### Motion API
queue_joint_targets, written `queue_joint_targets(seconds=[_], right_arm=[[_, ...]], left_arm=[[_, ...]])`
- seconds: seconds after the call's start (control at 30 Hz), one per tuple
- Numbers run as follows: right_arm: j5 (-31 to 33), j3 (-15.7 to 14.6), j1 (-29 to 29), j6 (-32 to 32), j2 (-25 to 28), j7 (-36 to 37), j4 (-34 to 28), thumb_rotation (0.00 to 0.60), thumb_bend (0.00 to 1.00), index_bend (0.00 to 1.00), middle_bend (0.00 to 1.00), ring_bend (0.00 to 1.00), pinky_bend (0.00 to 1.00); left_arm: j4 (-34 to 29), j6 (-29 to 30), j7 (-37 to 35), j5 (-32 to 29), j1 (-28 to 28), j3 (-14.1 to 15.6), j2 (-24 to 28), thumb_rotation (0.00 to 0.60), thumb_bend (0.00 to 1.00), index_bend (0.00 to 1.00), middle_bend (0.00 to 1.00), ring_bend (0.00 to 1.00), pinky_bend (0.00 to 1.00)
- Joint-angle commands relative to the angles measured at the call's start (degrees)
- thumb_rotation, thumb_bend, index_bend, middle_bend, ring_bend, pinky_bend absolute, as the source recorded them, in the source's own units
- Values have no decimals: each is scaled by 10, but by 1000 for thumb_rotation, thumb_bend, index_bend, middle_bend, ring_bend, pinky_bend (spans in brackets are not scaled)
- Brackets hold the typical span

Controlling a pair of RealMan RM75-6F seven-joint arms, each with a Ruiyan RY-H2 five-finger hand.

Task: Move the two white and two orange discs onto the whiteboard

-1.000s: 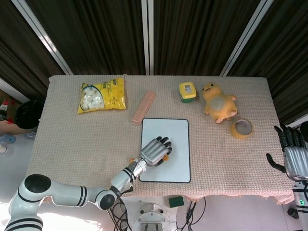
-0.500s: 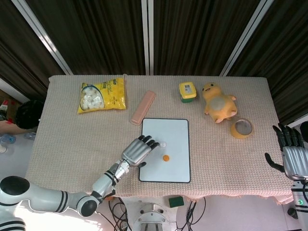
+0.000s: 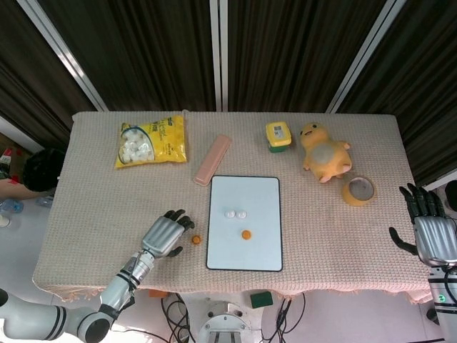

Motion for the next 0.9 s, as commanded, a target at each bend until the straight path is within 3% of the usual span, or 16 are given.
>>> queue_joint_targets(seconds=[0.03,0.27,0.9], right_arm=[[2,0,-1,0,2,-2,-2,597,317,0,0,0,0],[10,2,1,-6,2,-2,-2,595,317,0,0,0,0],[15,1,3,-12,-2,-1,4,595,317,0,0,0,0]], left_arm=[[65,2,-31,46,13,-1,-40,600,244,353,310,167,233],[84,-37,-59,44,12,-14,-50,600,250,380,317,172,232],[91,-69,-58,47,14,-37,-56,600,296,425,317,172,233]])
